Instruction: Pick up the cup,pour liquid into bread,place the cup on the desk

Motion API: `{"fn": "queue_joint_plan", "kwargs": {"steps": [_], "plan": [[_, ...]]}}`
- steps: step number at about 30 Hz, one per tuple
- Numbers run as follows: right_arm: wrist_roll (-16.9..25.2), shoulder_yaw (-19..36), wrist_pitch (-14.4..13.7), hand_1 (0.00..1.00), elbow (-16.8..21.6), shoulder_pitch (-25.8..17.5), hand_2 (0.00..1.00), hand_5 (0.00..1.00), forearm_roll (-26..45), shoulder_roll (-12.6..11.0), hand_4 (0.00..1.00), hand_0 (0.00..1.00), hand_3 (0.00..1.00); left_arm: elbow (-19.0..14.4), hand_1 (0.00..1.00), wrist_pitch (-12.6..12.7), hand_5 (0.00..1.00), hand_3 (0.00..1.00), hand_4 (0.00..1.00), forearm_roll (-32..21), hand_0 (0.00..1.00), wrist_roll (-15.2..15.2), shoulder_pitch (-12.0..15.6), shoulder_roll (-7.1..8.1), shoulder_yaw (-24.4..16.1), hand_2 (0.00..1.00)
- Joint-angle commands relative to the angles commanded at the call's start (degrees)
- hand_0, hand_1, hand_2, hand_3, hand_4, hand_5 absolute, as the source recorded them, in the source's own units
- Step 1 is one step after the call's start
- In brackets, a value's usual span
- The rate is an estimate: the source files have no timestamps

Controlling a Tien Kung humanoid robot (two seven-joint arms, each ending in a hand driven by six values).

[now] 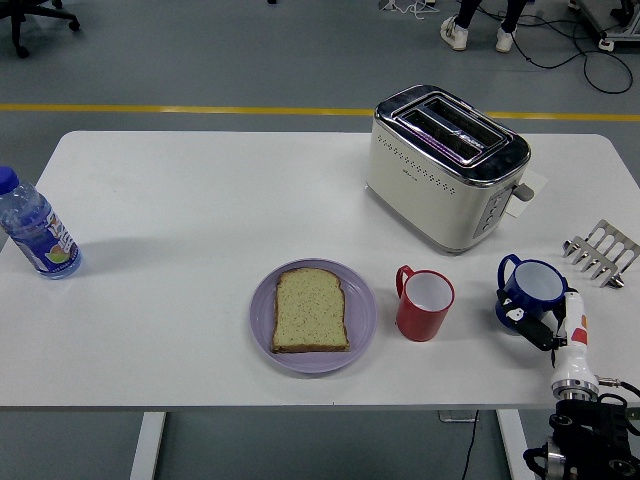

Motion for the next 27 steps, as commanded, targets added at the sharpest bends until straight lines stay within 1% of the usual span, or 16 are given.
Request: {"fn": "queue_joint_plan", "kwargs": {"steps": [2,7,8,13,14,19,20,25,26,27], "plan": [[-0.11,-0.01,0.00,0.480,-0.15,0.04,0.583,0.031,-0.08,0.05,0.640,0.553,0.617,0.00,0.646,0.00,0.836,0.551,0.322,-0.04,0.635,0.01,0.01,-0.01,0.00,0.657],[-0.54,0.20,0.00,0.480,-0.51,0.07,0.583,0.031,-0.49,0.16,0.640,0.553,0.617,-0.01,0.646,0.00,0.836,0.551,0.322,-0.05,0.635,-0.01,0.00,-0.03,0.03,0.657],[-0.60,0.21,0.00,0.487,-0.54,0.07,0.589,0.039,-0.53,0.16,0.671,0.555,0.643,-0.01,0.647,0.00,0.836,0.551,0.322,-0.05,0.634,-0.01,0.00,-0.03,0.03,0.657],[-1.96,0.64,0.00,0.487,-0.80,0.04,0.589,0.039,-2.12,0.18,0.671,0.555,0.643,-0.01,0.647,-0.02,0.836,0.551,0.322,-0.01,0.634,-0.01,0.04,-0.03,-0.02,0.657],[-2.35,0.67,0.02,0.508,-0.84,0.03,0.614,0.048,-2.55,0.17,0.702,0.586,0.719,-0.01,0.646,-0.02,0.837,0.551,0.321,-0.02,0.634,-0.01,0.05,-0.03,-0.03,0.657],[-3.66,1.11,0.01,0.508,-0.83,-0.03,0.614,0.048,-4.75,0.20,0.702,0.586,0.719,-0.04,0.646,-0.03,0.837,0.551,0.321,0.04,0.634,0.00,0.01,-0.02,-0.07,0.657],[-3.78,1.19,0.00,0.550,-0.79,-0.03,0.678,0.087,-5.18,0.21,0.797,0.678,0.802,-0.03,0.646,-0.04,0.837,0.551,0.322,0.03,0.634,0.00,0.01,-0.02,-0.05,0.657],[-3.16,1.52,0.00,0.550,-0.63,-0.21,0.678,0.087,-6.47,0.25,0.797,0.678,0.802,-0.01,0.646,-0.04,0.837,0.551,0.322,-0.01,0.634,0.00,0.06,0.01,-0.02,0.657],[-2.57,1.77,0.00,0.636,-0.56,-0.35,0.802,0.104,-6.47,0.29,0.883,0.775,0.919,-0.01,0.646,-0.04,0.836,0.552,0.321,-0.03,0.635,0.01,0.11,0.00,-0.01,0.657],[-2.31,1.90,0.00,0.636,-0.52,-0.43,0.802,0.104,-6.49,0.30,0.883,0.775,0.919,0.00,0.646,-0.04,0.836,0.552,0.321,-0.05,0.635,0.01,0.14,0.00,0.01,0.657]]}}
